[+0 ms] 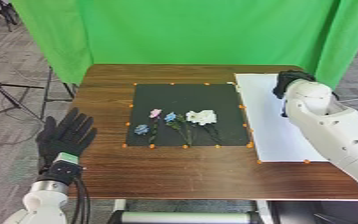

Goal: Arrange flowers

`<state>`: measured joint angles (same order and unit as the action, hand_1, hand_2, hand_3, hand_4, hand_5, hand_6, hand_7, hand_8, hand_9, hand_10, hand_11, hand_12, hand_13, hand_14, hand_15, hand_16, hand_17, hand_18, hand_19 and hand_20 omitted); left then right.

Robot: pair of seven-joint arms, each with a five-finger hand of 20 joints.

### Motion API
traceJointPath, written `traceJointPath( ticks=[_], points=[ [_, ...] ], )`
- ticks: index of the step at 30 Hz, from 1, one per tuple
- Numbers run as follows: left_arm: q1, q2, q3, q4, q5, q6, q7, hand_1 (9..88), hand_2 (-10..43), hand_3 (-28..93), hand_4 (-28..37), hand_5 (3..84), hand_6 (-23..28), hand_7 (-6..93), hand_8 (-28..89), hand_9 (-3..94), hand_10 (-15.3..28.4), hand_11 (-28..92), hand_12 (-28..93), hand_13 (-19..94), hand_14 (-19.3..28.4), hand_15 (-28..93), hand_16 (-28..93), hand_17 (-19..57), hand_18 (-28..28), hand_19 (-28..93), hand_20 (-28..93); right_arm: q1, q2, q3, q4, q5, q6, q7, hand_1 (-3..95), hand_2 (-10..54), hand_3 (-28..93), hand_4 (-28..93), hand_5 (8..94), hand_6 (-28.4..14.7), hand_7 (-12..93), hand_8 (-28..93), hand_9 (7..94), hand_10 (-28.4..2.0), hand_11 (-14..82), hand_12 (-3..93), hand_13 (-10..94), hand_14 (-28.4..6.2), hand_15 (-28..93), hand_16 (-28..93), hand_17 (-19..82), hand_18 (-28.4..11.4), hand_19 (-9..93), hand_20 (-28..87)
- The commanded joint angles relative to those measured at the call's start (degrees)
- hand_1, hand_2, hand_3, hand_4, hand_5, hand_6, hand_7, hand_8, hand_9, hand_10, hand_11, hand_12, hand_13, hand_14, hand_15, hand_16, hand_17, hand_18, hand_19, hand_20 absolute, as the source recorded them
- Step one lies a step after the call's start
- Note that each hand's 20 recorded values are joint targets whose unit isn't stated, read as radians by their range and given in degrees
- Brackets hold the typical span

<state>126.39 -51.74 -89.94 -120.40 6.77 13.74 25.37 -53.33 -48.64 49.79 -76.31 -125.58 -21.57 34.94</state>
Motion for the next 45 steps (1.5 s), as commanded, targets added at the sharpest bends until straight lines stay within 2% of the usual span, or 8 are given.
traceJointPath(
  ticks=[1,13,15,18,21,27,35,45],
  points=[
    [0.3,0.02,-0.4,-0.02,0.5,-1.01,-0.88,27.4,8.2,70,-28.3,33.8,6.7,18.4,-11,29.8,14.0,24,12,20,14.0,35,-7,-6.6,12.3,30,9,-1.9,0.3,0.3,2.1,0.6,0.5,2.5,50.8,-9.5,86,-28,33.1,-6.0,15,-12,24.8,-17.7,8.5,10.4,17,-18.0,29,4,14,-20.7,58,18],
    [-1.3,-0.87,0.1,0.82,0.82,-1.24,-1.62,27.1,8.7,70,-28.3,34.1,6.7,18.4,-11,29.8,14.1,24,12,20,14.1,36,-7,-6.5,12.3,30,9,-4.5,0.4,-1.5,3.6,-0.3,9.1,3.2,55.5,-9.5,83,-28,50.2,-1.4,21,-15,50.0,-13.1,14.2,11.9,47,-11.3,34,9,27,-18.0,65,19],
    [-1.1,-0.82,0.0,0.68,0.71,-1.12,-1.53,27.1,8.7,70,-28.3,34.1,6.7,18.4,-11,29.8,14.0,24,12,20,14.1,36,-7,-6.6,12.3,30,9,-5.4,0.7,-1.5,3.4,-1.2,11.0,2.9,59.0,-9.5,77,-28,54.7,-0.8,22,-15,57.8,-12.1,17.4,14.8,55,-8.3,34,22,30,-17.6,69,22],
    [-0.9,-0.86,-0.12,0.64,0.7,-1.1,-1.42,27.1,8.8,70,-28.3,34.2,6.8,18.3,-11,29.8,14.1,24,12,20,14.2,36,-8,-6.6,12.3,30,9,-7.2,1.2,-1.3,2.9,-1.7,15.2,1.8,62.6,-9.5,72,-28,62.1,0.3,26,-9,74.1,-8.5,10.5,33.5,64,-5.2,35,33,33,-17.5,72,27],
    [-0.5,-0.75,-0.29,0.53,0.64,-1.2,-1.16,27.0,8.8,70,-28.3,34.2,6.8,18.3,-11,29.8,14.2,24,12,20,14.2,36,-8,-6.6,12.3,30,9,-8.4,1.3,-1.2,2.0,-3.1,17.5,1.1,63.5,-9.5,70,-28,68.6,0.5,31,-3,81.2,-7.7,12.7,41.4,69,-4.4,37,38,35,-18.8,76,31],
    [-0.5,-0.82,-0.66,0.5,0.69,-1.13,-1.48,26.7,8.9,70,-28.3,34.3,6.7,18.1,-11,29.8,14.0,24,12,20,14.1,36,-8,-6.5,12.3,30,9,-16.0,2.7,4.6,-9.7,-7.1,22.1,1.3,63.4,-9.5,70,-28,73.1,0.8,33,-1,84.6,-7.8,13.1,43.5,72,-4.2,38,41,35,-19.8,78,33],
    [-0.4,-1.01,-1.39,0.57,0.9,-1.15,-2.07,26.6,8.9,70,-28.3,34.2,6.7,18.0,-11,29.7,14.0,23,12,20,14.2,36,-7,-6.5,12.3,30,9,-24.7,2.1,8.4,-26.8,-10.3,21.9,-0.2,62.6,-9.5,72,-28,74.1,0.5,32,0,85.1,-7.7,12.9,44.7,72,-4.3,39,41,36,-20.8,79,35],
    [-0.6,-1.03,-1.71,0.54,1.19,-1.24,-3.17,26.6,9.0,70,-28.3,34.3,6.6,17.9,-11,29.4,13.9,23,12,20,14.1,35,-7,-6.5,12.3,30,9,-32.2,-3.1,9.3,-31.9,-11.3,18.4,-1.6,61.8,-9.5,72,-28,73.7,0.1,31,0,84.8,-7.7,12.8,44.5,72,-4.6,40,40,35,-21.3,79,35]
  ],
)
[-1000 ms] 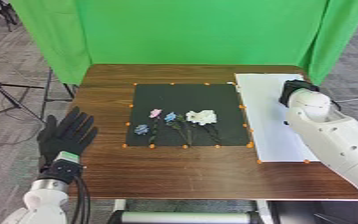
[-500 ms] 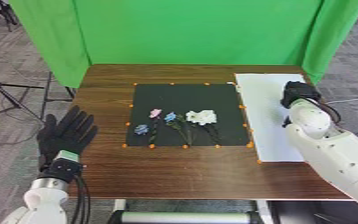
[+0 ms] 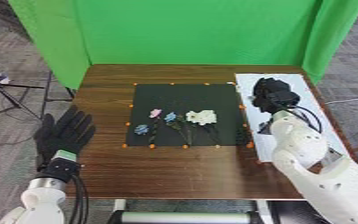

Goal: Arrange flowers

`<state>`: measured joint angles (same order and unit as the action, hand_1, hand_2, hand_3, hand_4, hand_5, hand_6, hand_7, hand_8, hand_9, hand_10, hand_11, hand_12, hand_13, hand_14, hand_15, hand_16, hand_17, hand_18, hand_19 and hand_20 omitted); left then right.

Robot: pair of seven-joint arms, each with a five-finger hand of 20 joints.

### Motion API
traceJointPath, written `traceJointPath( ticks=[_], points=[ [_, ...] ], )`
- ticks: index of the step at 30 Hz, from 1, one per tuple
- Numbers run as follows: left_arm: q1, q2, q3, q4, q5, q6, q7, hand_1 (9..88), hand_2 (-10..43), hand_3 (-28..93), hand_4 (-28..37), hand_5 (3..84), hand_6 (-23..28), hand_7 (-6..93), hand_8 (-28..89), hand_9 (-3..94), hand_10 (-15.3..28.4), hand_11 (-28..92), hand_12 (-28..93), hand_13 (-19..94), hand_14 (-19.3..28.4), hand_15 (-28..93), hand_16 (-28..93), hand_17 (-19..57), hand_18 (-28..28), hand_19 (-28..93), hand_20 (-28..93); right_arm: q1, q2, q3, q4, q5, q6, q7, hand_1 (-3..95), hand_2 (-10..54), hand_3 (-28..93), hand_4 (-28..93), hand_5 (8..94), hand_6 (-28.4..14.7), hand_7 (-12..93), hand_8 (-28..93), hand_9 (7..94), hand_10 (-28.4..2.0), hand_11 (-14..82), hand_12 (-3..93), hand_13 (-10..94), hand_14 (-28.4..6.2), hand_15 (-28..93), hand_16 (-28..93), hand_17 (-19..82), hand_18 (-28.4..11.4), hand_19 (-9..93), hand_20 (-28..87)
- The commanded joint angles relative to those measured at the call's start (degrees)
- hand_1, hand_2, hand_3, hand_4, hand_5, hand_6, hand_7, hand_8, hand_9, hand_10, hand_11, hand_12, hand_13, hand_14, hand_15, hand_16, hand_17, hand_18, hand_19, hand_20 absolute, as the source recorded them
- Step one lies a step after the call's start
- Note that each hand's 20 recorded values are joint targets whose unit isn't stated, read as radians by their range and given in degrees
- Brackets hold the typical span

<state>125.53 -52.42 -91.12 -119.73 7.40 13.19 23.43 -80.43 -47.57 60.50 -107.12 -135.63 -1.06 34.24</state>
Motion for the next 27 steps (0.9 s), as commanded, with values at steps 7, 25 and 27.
traceJointPath(
  ticks=[7,25,27],
  points=[
    [0.1,-0.51,-0.74,0.04,1.74,0.37,-2.15,26.5,9.1,70,-28.3,34.3,6.6,17.8,-11,29.4,14.0,23,12,20,14.1,36,-7,-6.5,12.3,30,9,-5.2,-6.9,-3.4,0.8,-4.8,-0.8,0.9,60.8,-9.5,72,-28,73.7,-0.1,30,0,84.4,-7.7,12.8,44.5,72,-4.7,40,40,35,-21.5,80,35],
    [0.4,-0.12,-0.12,-0.57,-0.52,2.8,0.04,27.0,8.7,70,-28.3,31.1,6.5,17.5,-11,13.8,10.9,19,11,11,11.8,34,-7,-6.9,12.1,30,9,-6.7,-9.8,-1.4,-2.9,-1.7,-4.2,2.2,52.8,-9.5,75,-28,63.8,-1.9,22,-14,65.7,-14.0,18.8,17.7,64,-7.9,43,33,32,-22.1,79,29],
    [0.4,-0.07,-0.14,-0.48,-0.51,2.41,0.32,27.2,8.4,70,-28.3,30.2,6.5,17.9,-11,12.9,10.6,19,10,11,11.7,34,-7,-6.9,12.0,30,9,-6.8,-9.5,-0.9,-3.7,-1.3,-4.5,2.6,51.5,-9.5,76,-28,62.6,-2.5,21,-14,63.9,-14.5,17.7,16.9,63,-8.5,44,31,32,-22.1,79,29]
  ],
)
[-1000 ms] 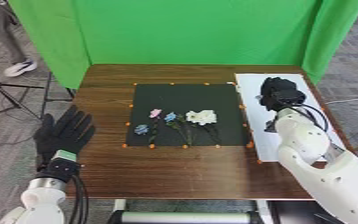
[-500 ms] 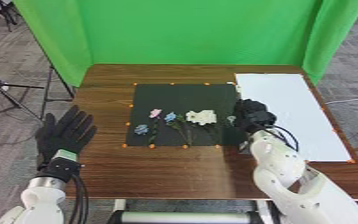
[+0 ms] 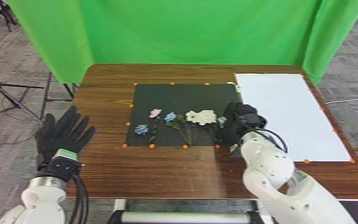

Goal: Arrange flowers

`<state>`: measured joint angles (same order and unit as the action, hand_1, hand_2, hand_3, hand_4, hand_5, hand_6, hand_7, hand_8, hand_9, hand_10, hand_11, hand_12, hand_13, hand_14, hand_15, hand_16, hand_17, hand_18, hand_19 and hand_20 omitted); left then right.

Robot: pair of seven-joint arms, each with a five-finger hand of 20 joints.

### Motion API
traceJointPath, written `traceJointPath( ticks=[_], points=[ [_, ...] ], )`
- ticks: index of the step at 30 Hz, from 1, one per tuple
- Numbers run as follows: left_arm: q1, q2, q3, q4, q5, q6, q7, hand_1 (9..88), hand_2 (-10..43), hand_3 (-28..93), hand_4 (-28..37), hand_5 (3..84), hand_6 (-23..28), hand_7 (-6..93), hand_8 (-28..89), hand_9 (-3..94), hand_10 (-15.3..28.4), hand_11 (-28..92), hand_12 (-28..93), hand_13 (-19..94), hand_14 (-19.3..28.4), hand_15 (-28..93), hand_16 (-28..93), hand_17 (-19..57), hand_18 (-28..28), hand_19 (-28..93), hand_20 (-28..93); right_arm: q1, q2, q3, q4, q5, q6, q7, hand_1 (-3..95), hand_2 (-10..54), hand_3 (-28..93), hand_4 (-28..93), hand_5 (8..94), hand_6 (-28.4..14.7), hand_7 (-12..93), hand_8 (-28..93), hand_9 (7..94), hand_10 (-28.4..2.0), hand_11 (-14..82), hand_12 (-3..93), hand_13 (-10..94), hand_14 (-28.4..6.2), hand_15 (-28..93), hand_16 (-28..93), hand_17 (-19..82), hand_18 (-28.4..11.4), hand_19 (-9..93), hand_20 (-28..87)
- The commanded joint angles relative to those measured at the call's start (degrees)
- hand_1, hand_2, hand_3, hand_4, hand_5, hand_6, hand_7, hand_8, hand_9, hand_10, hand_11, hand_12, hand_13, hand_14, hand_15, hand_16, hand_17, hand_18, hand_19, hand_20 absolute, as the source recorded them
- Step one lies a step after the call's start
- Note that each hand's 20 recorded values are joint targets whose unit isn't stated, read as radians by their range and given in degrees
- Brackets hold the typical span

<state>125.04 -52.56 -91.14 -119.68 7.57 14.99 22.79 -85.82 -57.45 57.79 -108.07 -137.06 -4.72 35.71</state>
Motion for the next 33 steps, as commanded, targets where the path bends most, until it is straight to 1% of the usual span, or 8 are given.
traceJointPath(
  ticks=[1,14,18,22,26,30,31,33],
  points=[
    [0.9,-0.01,-0.19,-0.57,-0.75,0.61,0.92,27.2,8.3,70,-28.3,30.0,6.5,18.0,-11,12.7,10.6,19,10,11,11.7,33,-7,-6.9,12.0,30,9,-1.7,0.4,2.2,-3.2,0.3,-0.8,1.2,50.8,-9.5,76,-28,62.2,-2.8,20,-14,63.4,-14.6,17.5,16.8,63,-8.9,45,31,32,-22.1,79,29],
    [0.7,-0.13,-0.23,-0.22,-0.42,-0.77,-0.57,26.8,7.7,70,-28.3,31.7,6.9,18.2,-11,18.9,12.4,20,10,13,12.8,34,-7,-6.8,12.1,29,9,-3.5,0.0,4.0,-5.8,3.3,-2.4,0.6,41.5,-9.5,78,-28,58.8,-4.6,17,-12,60.6,-16.2,16.1,16.2,61,-12.6,51,19,31,-22.9,79,29],
    [0.4,0.0,-0.08,-0.12,-0.28,-0.66,-0.94,26.7,8.1,70,-28.3,32.5,7.0,17.6,-11,20.4,12.7,21,11,14,13.1,34,-7,-6.8,12.3,30,9,-2.6,-0.5,3.8,-3.1,4.0,-1.0,-0.1,38.0,-4.1,80,-24,52.6,-6.5,15,-11,48.9,-17.7,11.5,14.0,58,-14.5,51,17,32,-23.0,80,28],
    [0.3,-0.08,-0.07,-0.16,-0.35,-0.74,-0.84,26.6,8.4,70,-28.3,32.7,7.0,17.4,-11,20.5,12.7,21,11,15,13.2,34,-7,-6.7,12.3,30,9,-0.3,-1.1,3.2,-0.9,5.3,-4.9,0.1,37.4,-0.8,82,-23,47.7,-8.1,12,-11,42.4,-17.8,10.1,12.2,56,-15.0,51,16,31,-23.1,81,27],
    [0.2,-0.04,0.2,-0.04,-0.6,-0.83,-0.55,26.4,8.5,70,-28.3,32.7,7.0,17.4,-10,20.8,12.7,21,11,15,13.2,34,-7,-6.8,12.3,30,9,2.6,-2.0,1.9,1.3,7.1,-8.9,1.4,37.3,0.5,82,-23,48.5,-8.8,11,-11,42.9,-17.5,11.1,11.5,56,-15.3,51,15,31,-23.4,81,27],
    [0.6,-0.18,0.01,-0.13,-0.61,-0.82,-0.33,26.3,8.7,70,-28.3,33.0,7.0,17.6,-10,21.7,13.0,21,11,16,13.5,35,-7,-6.7,12.3,30,9,1.1,-1.4,2.2,-0.2,6.2,-7.3,1.2,38.4,0.8,82,-23,52.1,-8.2,12,-11,47.6,-16.9,12.3,11.4,57,-14.9,51,15,31,-23.5,81,27],
    [0.4,-0.35,-0.06,-0.01,-0.37,-0.66,-1.01,26.3,8.7,70,-28.3,33.1,7.0,17.6,-10,21.8,13.0,21,11,16,13.6,35,-7,-6.7,12.3,30,9,0.5,-1.3,2.4,-0.8,5.7,-6.4,1.4,38.8,0.5,82,-23,52.9,-7.6,12,-11,49.1,-16.7,12.7,11.6,57,-14.6,51,15,31,-23.5,81,27],
    [0.7,-0.2,-0.12,-0.14,-0.6,-0.62,-0.46,26.3,8.8,70,-28.3,33.3,7.0,17.6,-10,21.9,13.0,21,11,16,13.6,35,-7,-6.7,12.3,30,9,0.4,-0.9,2.3,-1.5,5.4,-5.6,1.6,39.7,-0.2,81,-23,54.3,-6.8,13,-11,51.2,-16.3,13.1,11.9,58,-14.2,51,15,31,-23.3,82,27]
  ],
)
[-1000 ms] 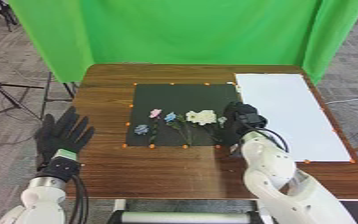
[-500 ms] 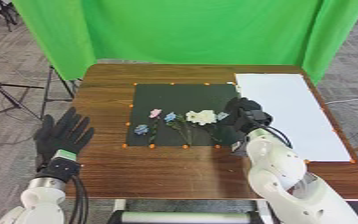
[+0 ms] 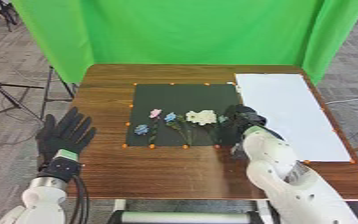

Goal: Arrange flowers

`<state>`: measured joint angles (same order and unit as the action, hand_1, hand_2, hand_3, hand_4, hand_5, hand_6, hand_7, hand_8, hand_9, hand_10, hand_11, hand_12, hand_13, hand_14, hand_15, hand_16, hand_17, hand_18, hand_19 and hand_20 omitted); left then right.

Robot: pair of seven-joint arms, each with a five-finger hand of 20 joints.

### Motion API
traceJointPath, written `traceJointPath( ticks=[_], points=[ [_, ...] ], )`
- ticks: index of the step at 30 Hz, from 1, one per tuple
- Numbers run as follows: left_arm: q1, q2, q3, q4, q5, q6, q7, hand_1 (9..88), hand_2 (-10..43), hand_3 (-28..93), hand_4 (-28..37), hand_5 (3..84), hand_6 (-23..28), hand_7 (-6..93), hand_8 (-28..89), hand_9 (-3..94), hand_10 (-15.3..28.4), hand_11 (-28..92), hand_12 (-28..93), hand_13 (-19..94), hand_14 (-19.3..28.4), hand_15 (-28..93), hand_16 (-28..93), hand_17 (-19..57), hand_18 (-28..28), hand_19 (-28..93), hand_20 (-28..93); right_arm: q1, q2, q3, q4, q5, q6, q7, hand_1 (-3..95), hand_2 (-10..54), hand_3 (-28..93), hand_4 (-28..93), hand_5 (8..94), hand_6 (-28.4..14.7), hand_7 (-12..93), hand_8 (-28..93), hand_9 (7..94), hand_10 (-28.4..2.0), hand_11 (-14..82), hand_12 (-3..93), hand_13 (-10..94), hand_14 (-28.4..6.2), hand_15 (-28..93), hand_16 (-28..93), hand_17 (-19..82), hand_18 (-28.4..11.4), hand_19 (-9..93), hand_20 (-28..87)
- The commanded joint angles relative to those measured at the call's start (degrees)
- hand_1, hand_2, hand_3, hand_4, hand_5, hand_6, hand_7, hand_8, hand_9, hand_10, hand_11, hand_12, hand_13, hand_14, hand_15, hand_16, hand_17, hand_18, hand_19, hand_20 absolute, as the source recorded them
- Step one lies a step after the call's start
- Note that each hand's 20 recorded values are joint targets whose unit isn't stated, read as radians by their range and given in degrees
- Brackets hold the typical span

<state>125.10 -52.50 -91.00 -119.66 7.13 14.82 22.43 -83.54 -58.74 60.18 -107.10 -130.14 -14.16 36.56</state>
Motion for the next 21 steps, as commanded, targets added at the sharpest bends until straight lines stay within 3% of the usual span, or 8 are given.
traceJointPath(
  ticks=[1,9,12,15,18,21],
  points=[
    [0.4,-0.32,-0.23,-0.08,-0.02,-0.39,-0.4,26.3,8.7,70,-28.3,33.3,7.0,17.6,-11,22.0,13.0,21,11,16,13.7,35,-7,-6.7,12.3,30,9,-2.0,0.4,0.0,-2.8,-1.7,3.8,0.7,40.1,-0.8,81,-23,54.6,-6.6,13,-11,51.7,-16.2,13.1,12.0,59,-14.1,51,15,31,-23.3,82,27],
    [0.7,-0.23,-0.63,-0.3,-0.09,-0.54,-0.45,26.2,8.9,70,-28.3,33.5,7.0,17.5,-11,22.2,12.9,21,11,16,13.6,34,-7,-6.7,12.3,30,9,-3.6,1.4,3.1,-8.3,-0.3,-1.2,0.5,39.2,-7.7,80,-23,54.7,-5.9,16,-12,49.1,-18.7,11.2,12.5,58,-14.4,52,16,31,-23.6,82,27],
    [0.7,0.03,-0.77,-0.28,-0.1,-0.72,-0.05,26.2,8.9,70,-28.3,33.5,7.0,17.5,-11,22.2,12.9,21,11,16,13.6,34,-7,-6.7,12.3,30,9,-5.5,2.1,5.1,-9.6,-1.0,4.7,-0.3,36.0,-8.5,78,-23,51.9,-6.7,14,-11,47.4,-19.3,10.6,12.6,56,-15.3,52,16,30,-23.9,82,27],
    [0.6,0.48,-1.08,-0.19,0.07,-0.99,1.01,25.9,9.0,70,-28.3,33.5,7.0,17.4,-11,22.3,12.9,21,11,16,13.3,34,-7,-6.7,12.4,30,9,-7.5,2.3,7.4,-8.3,-1.5,16.4,-1.8,31.8,-6.1,77,-22,48.6,-7.6,12,-10,46.0,-19.7,10.1,12.9,54,-16.2,49,14,31,-23.8,82,27],
    [1.2,0.82,-1.83,-0.43,0.84,-1.46,1.9,24.9,9.7,70,-28.3,33.4,6.6,16.9,-11,22.9,12.4,19,10,17,12.5,32,-8,-6.6,12.4,30,9,-9.9,2.1,11.3,-7.0,2.8,25.1,-6.9,26.0,-1.7,77,-22,44.1,-7.9,11,-10,42.3,-19.7,9.1,13.0,46,-17.8,43,12,28,-22.6,76,25],
    [1.5,1.22,-3.04,-0.44,2.88,-1.54,2.02,24.0,10.7,69,-28.3,33.1,5.7,14.9,-11,23.4,11.6,17,8,17,11.8,29,-8,-6.5,12.3,30,9,-12.3,1.3,15.6,-5.4,13.1,32.1,-18.0,21.9,1.9,78,-24,39.6,-7.2,11,-9,38.4,-19.0,8.2,12.9,37,-18.5,35,11,21,-21.0,64,21]
  ],
)
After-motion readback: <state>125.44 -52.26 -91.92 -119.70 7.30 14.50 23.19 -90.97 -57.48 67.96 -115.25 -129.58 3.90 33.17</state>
